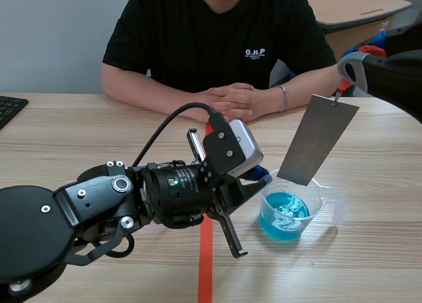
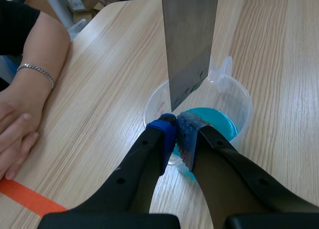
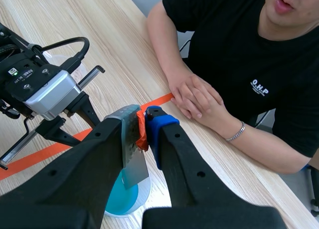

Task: Do the redox reaction experiment.
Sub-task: 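Raise the plate and point at it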

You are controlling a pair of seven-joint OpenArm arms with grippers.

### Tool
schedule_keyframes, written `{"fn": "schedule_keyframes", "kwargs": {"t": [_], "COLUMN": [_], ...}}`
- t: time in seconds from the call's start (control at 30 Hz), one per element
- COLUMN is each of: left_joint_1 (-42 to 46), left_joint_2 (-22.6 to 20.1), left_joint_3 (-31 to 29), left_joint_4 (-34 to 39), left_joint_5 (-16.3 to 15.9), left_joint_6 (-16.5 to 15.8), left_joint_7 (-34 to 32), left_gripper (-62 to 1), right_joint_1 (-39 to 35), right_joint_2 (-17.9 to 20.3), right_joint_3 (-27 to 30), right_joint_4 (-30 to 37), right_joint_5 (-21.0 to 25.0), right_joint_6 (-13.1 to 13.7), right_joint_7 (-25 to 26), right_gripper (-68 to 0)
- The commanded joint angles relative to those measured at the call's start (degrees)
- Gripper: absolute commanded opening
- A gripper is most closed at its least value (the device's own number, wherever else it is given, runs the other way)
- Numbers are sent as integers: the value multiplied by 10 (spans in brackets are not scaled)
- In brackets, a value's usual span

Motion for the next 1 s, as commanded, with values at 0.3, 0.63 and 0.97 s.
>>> {"fn": "schedule_keyframes", "kwargs": {"t": [0.3, 0.63, 0.97], "left_joint_1": [-13, -16, -16], "left_joint_2": [6, 6, 6], "left_joint_3": [0, 0, 0], "left_joint_4": [5, 5, 5], "left_joint_5": [-2, -2, -2], "left_joint_6": [-1, 1, 1], "left_joint_7": [-12, -12, -12], "left_gripper": [-563, -563, -563], "right_joint_1": [-1, -1, -1], "right_joint_2": [4, 4, 4], "right_joint_3": [7, 7, 7], "right_joint_4": [6, 6, 6], "right_joint_5": [6, 6, 6], "right_joint_6": [3, 3, 3], "right_joint_7": [7, 7, 7], "right_gripper": [-658, -658, -658]}}
